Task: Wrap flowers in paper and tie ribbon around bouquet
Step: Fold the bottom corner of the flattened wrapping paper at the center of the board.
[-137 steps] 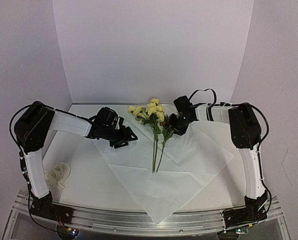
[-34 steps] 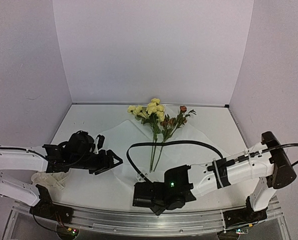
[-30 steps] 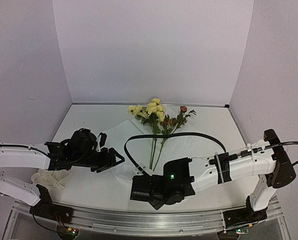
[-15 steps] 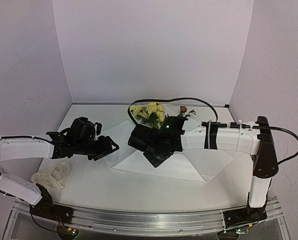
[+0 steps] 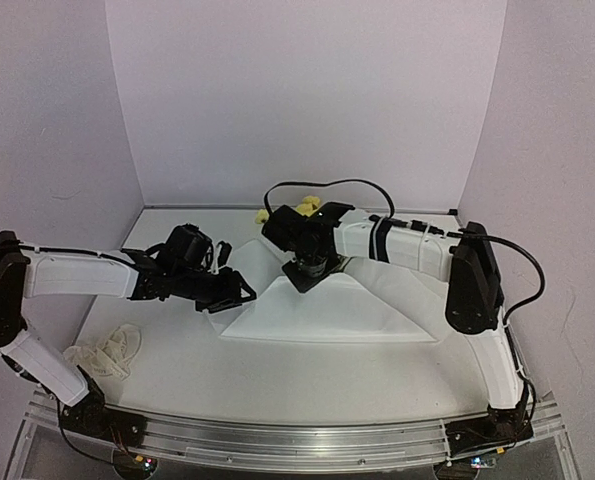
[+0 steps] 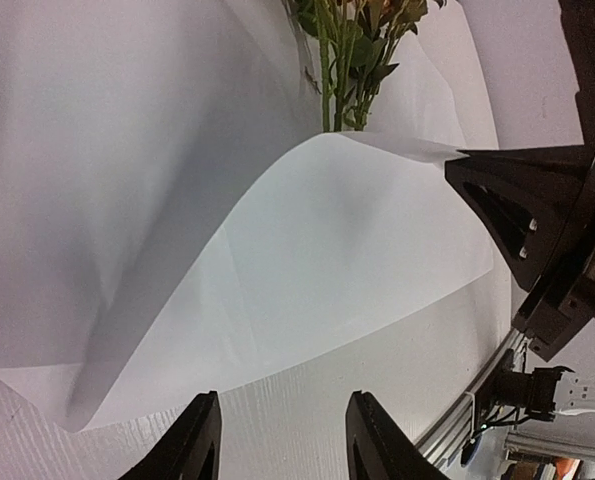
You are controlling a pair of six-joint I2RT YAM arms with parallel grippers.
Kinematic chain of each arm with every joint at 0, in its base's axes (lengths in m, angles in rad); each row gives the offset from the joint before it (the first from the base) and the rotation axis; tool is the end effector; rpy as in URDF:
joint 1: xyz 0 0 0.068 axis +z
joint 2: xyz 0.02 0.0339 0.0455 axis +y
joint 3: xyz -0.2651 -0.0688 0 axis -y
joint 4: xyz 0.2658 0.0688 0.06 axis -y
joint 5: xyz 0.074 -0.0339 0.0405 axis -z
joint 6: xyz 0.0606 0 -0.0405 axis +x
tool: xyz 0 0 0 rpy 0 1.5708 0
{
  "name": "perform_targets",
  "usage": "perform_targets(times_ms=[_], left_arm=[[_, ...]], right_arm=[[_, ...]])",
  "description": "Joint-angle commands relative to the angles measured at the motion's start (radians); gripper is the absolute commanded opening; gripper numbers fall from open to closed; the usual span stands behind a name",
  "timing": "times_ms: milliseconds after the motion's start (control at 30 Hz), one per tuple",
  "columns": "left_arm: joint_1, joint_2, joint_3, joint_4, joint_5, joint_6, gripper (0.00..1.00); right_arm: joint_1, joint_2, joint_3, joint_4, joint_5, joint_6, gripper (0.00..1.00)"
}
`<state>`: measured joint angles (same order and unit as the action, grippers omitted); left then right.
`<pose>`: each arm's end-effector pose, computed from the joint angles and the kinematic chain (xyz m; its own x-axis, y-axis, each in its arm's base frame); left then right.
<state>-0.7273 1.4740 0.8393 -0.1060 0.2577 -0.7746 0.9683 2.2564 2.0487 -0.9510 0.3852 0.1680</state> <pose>0.2451 -0.2388 0.1786 -0.9082 -0.0971 -0.4072 0.2073 0.7407 -0.6391 0.3092 0.4093 0.2033 -0.6254 -0.6358 -0.4525 -0.5819 0.7663 -0.2725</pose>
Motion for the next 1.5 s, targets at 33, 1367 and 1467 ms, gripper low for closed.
perform_targets(times_ms=[33, 1367, 1467], left_arm=[[0.003, 0.097, 0.082, 0.095, 0.124, 0.029, 0.43], [0.003, 0.503, 0.298, 0.054, 0.181, 0.020, 0.34], [0.003, 0.508, 0.298, 0.045, 0.169, 0.018, 0.34]], right_arm=[[-0.026, 0.049, 0.069, 0.018, -0.041, 0.005, 0.01], [-0.142, 0.055, 0.026, 0.083, -0.105, 0.105, 0.28], [-0.143, 0.017, 0.020, 0.081, -0.122, 0.124, 0.49]])
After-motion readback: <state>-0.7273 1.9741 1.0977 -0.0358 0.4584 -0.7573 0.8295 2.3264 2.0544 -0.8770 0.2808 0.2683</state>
